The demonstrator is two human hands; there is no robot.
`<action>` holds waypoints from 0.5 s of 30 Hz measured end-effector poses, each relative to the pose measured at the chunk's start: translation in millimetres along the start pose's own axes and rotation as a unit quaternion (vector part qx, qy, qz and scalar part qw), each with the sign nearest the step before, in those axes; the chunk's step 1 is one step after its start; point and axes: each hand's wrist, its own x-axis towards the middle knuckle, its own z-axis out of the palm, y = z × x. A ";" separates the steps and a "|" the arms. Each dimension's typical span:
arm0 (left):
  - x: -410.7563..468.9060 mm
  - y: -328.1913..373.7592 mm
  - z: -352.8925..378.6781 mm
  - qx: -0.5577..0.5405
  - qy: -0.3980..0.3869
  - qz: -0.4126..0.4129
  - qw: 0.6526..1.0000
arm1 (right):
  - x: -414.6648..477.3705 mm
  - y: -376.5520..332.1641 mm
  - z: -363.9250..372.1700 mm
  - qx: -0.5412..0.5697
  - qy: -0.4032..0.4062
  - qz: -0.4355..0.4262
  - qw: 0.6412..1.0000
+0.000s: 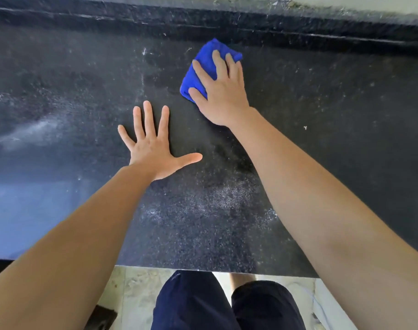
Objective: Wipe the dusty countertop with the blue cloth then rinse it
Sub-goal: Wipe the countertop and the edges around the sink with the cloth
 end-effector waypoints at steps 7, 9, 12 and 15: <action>-3.8 2.2 -5.0 0.010 -0.012 -0.006 1.000 | -175.5 72.1 25.1 -0.019 0.031 -0.058 0.998; -5.5 2.7 -7.8 0.008 -0.022 -0.006 1.000 | -210.3 105.5 22.1 -0.038 0.025 -0.022 0.999; -12.8 4.3 -8.0 -0.009 -0.014 -0.005 1.000 | -221.3 141.7 11.8 -0.036 -0.001 0.040 0.999; -32.7 13.2 0.2 -0.029 0.060 -0.031 0.997 | -190.4 151.4 6.6 -0.015 -0.007 0.093 0.996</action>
